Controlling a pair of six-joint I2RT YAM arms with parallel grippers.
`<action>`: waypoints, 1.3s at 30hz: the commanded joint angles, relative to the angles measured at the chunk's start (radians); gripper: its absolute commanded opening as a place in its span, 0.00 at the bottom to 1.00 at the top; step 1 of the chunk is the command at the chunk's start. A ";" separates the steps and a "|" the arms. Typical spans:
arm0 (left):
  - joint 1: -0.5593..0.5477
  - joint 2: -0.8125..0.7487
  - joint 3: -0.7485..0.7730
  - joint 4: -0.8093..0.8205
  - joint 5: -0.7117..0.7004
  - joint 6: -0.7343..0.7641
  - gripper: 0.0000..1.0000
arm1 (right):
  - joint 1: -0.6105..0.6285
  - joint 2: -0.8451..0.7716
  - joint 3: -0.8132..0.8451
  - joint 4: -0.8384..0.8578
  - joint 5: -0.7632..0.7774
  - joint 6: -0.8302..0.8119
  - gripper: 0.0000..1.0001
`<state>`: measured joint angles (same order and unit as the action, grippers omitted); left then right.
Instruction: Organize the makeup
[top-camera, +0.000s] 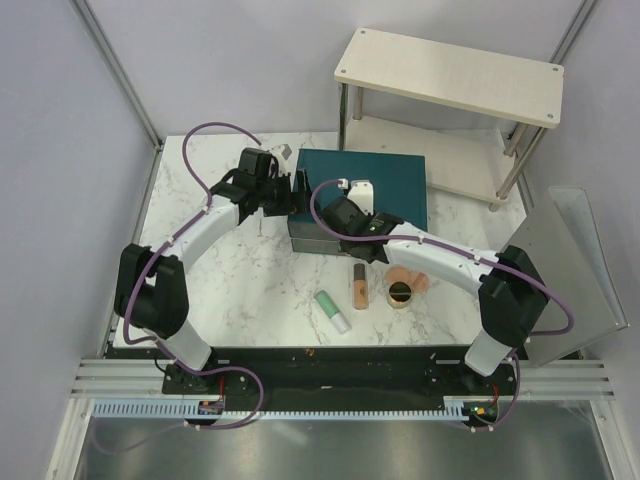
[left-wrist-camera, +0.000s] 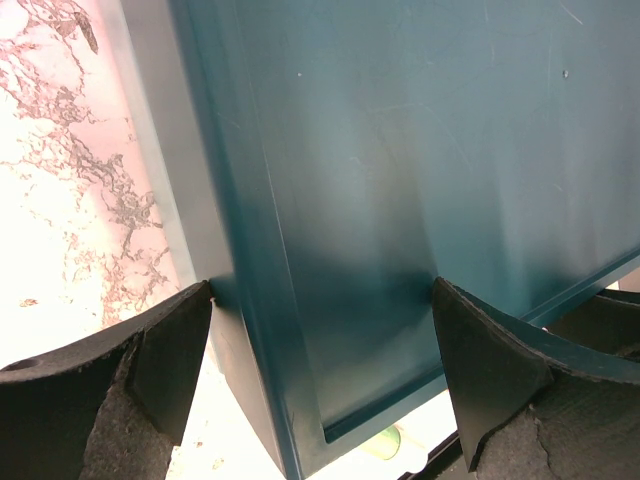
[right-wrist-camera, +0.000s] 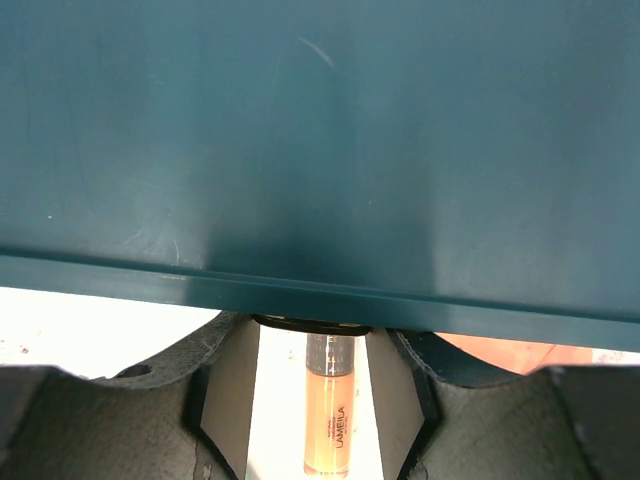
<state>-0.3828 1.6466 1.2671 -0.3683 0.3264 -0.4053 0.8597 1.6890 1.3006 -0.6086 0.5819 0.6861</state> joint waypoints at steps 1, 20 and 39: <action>-0.028 0.044 0.000 -0.123 0.059 0.034 0.95 | -0.051 0.000 -0.057 0.176 -0.022 0.026 0.00; -0.028 0.070 0.015 -0.121 0.049 0.031 0.95 | 0.090 -0.061 -0.095 -0.052 -0.192 0.021 0.00; -0.028 0.093 0.021 -0.116 0.037 0.031 0.96 | 0.162 -0.065 -0.110 -0.223 -0.488 0.032 0.00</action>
<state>-0.3828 1.6714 1.3022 -0.4046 0.3279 -0.4034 0.9604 1.5829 1.2213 -0.7391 0.4164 0.6994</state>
